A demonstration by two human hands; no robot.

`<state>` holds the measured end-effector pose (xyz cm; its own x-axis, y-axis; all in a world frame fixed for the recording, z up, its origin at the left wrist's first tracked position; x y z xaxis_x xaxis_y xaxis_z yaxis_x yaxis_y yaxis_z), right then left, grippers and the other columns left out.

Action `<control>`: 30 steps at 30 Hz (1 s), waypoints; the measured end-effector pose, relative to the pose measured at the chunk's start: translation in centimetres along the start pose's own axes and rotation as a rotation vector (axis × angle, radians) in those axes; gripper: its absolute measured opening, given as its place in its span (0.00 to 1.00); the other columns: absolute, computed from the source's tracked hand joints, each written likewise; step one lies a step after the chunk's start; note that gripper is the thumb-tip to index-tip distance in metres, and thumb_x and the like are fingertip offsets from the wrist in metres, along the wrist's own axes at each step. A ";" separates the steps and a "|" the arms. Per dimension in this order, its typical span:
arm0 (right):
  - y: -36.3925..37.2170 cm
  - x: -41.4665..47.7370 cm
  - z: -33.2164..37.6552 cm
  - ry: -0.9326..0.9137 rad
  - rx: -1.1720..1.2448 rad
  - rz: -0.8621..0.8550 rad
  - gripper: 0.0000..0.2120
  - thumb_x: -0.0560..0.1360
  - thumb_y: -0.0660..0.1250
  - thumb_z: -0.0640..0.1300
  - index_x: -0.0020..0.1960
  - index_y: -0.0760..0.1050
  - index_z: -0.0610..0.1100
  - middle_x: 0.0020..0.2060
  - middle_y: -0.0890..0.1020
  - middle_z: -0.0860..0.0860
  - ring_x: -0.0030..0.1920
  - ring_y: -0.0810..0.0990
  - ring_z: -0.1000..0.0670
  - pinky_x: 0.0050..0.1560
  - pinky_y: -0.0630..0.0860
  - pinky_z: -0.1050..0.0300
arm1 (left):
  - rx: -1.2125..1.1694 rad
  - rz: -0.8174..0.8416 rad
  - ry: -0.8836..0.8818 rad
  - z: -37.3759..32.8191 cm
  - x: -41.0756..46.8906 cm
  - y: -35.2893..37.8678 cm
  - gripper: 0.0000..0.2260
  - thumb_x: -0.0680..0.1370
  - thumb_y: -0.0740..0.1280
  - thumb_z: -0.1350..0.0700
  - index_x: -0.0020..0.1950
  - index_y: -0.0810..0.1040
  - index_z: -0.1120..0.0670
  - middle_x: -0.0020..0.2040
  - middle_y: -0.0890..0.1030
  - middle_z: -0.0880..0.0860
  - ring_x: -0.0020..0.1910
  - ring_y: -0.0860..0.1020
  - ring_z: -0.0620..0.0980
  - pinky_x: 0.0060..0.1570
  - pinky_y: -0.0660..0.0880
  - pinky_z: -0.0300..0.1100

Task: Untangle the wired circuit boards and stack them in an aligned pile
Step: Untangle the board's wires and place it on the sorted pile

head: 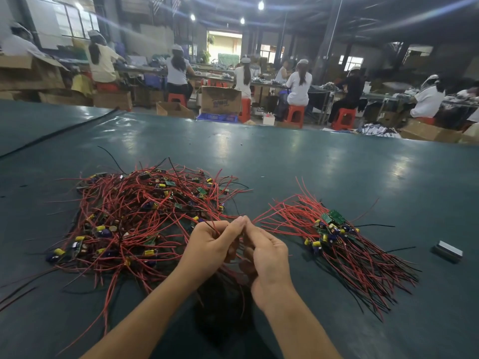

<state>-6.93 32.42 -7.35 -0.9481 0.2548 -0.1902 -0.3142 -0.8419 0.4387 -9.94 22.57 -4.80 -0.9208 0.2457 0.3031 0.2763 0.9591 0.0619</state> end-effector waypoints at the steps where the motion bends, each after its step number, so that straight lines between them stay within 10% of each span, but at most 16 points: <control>1: -0.2 0.1 0.1 0.014 -0.012 -0.025 0.09 0.74 0.73 0.46 0.38 0.86 0.44 0.35 0.85 0.46 0.36 0.83 0.46 0.37 0.81 0.54 | 0.016 -0.015 -0.007 0.0 0.0 -0.2 0.20 0.75 0.65 0.48 0.24 0.75 0.54 0.22 0.72 0.50 0.21 0.69 0.44 0.24 0.67 0.33; 8: -4.0 1.8 2.5 0.021 0.078 -0.198 0.09 0.76 0.70 0.44 0.40 0.84 0.42 0.27 0.68 0.54 0.19 0.59 0.58 0.18 0.55 0.65 | 0.064 -0.048 -0.060 0.1 0.2 -1.2 0.24 0.80 0.66 0.56 0.22 0.72 0.53 0.22 0.69 0.53 0.21 0.66 0.46 0.24 0.67 0.35; 30: -6.1 2.2 3.6 -0.067 0.133 -0.256 0.25 0.79 0.63 0.44 0.23 0.80 0.46 0.22 0.67 0.54 0.19 0.57 0.56 0.18 0.54 0.64 | 0.030 -0.135 -0.130 0.4 0.1 -2.4 0.20 0.67 0.71 0.39 0.35 0.84 0.57 0.35 0.85 0.57 0.30 0.81 0.48 0.27 0.73 0.34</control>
<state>-7.25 39.86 -7.28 -0.8369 0.4854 -0.2529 -0.5429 -0.6774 0.4964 -10.80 20.32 -5.30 -0.9773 0.1286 0.1683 0.1411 0.9879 0.0649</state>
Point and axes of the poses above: each hand's wrist, its own x-axis towards the middle knuckle, its own y-axis out of the palm, z = x × y, the point moved 7 cm from there along x, towards the middle knuckle
